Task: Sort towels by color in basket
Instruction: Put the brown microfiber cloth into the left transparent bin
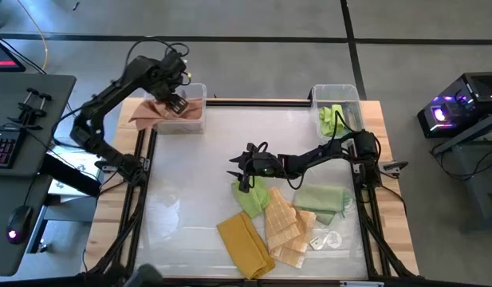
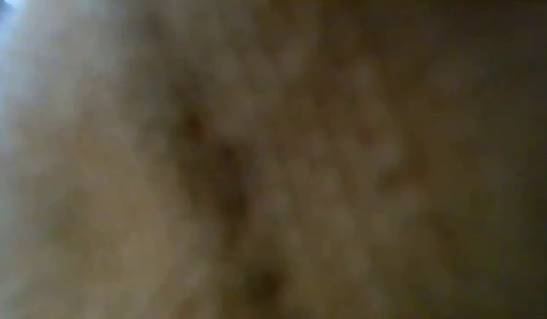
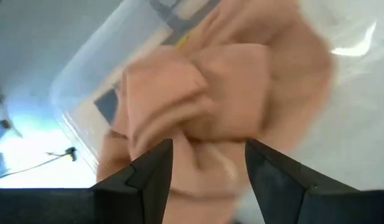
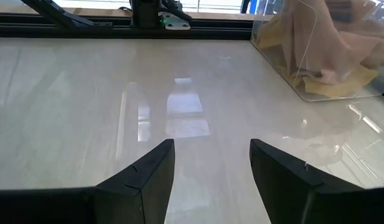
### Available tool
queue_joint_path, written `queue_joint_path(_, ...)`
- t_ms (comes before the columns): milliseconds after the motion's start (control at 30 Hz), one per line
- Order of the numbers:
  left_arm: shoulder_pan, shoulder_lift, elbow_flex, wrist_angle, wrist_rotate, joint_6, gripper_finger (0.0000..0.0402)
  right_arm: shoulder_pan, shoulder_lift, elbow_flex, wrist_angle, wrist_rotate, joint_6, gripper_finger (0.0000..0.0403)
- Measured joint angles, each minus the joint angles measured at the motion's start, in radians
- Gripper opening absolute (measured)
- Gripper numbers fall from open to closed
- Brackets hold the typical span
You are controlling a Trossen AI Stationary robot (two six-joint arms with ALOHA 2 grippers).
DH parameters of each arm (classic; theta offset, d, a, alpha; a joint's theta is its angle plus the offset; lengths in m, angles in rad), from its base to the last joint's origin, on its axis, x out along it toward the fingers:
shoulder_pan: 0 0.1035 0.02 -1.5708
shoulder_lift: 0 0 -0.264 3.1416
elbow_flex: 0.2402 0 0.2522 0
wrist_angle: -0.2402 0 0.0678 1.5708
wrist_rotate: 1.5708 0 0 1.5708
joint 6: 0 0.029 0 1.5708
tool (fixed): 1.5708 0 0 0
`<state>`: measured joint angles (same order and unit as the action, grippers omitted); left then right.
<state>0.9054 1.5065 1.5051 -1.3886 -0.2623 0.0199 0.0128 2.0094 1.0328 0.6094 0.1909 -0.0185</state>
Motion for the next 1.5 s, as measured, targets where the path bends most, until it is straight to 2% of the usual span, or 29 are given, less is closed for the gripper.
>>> queue_joint_path(133,-0.044,-0.072,0.0,-0.043,0.156,-0.019,0.0186,0.0,0.0,0.0,0.0,0.0,-0.002,0.0204)
queue_joint_path(200,-0.075,-0.093,0.0,-0.071,0.17,-0.016,0.0186,0.0,0.0,0.0,0.0,0.0,-0.004,0.0204)
queue_joint_path(267,-0.111,-0.099,-0.001,-0.127,0.101,0.012,0.0186,0.0,0.0,0.0,0.0,0.0,0.0,0.0204)
queue_joint_path(333,-0.153,-0.099,-0.013,-0.192,-0.045,0.05,0.0186,0.0,0.0,0.0,0.0,0.0,0.002,0.0204)
queue_joint_path(400,-0.193,-0.108,-0.057,-0.178,-0.194,0.095,0.0186,0.0,0.0,0.0,0.0,0.0,0.001,0.0204)
queue_joint_path(433,-0.206,-0.11,-0.081,-0.174,-0.235,0.113,0.0186,0.0,0.0,0.0,0.001,0.0,0.0,0.0204)
queue_joint_path(500,-0.223,-0.107,-0.122,-0.18,-0.269,0.127,0.0186,0.0,0.0,0.0,0.001,0.0,-0.004,0.0204)
queue_joint_path(733,-0.171,-0.066,-0.269,-0.185,-0.258,0.097,0.0186,0.0,0.0,0.0,0.001,0.0,-0.006,0.0204)
queue_joint_path(1000,-0.153,-0.043,-0.335,-0.182,-0.456,0.125,0.0182,0.0,0.0,0.0,0.001,0.0,-0.007,0.0204)
queue_joint_path(1133,-0.164,-0.047,-0.335,-0.183,-0.489,0.14,0.0151,0.0,0.0,0.0,0.008,0.0,-0.007,0.0204)
queue_joint_path(1500,-0.169,-0.048,-0.335,-0.182,-0.469,0.169,0.0015,0.0,0.0,0.0,0.022,0.0,-0.006,0.0204)
